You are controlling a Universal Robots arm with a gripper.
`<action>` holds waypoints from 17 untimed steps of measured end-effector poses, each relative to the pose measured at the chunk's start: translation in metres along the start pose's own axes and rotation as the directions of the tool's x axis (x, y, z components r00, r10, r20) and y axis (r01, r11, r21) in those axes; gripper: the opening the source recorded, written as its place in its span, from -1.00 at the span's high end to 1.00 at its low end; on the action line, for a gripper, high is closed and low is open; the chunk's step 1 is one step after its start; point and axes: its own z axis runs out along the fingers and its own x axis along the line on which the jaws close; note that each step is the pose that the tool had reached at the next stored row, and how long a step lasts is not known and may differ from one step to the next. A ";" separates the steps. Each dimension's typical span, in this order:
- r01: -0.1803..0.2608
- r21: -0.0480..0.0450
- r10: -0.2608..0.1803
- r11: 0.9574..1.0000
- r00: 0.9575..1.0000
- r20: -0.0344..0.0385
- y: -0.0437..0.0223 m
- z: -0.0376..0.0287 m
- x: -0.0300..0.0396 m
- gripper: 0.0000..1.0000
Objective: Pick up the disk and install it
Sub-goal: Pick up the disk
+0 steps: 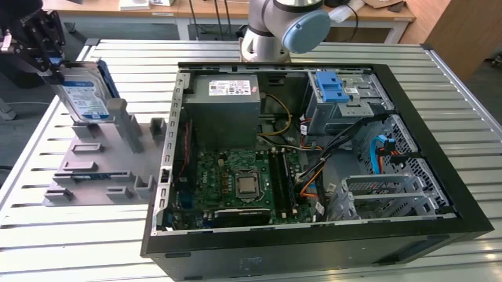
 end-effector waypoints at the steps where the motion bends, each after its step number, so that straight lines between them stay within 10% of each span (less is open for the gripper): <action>1: 0.000 0.000 0.000 1.000 1.000 0.000 -0.0001 -0.0012 0.0000 0.27; 17: 0.000 0.000 0.000 1.000 1.000 0.000 -0.0003 -0.0212 0.0005 0.27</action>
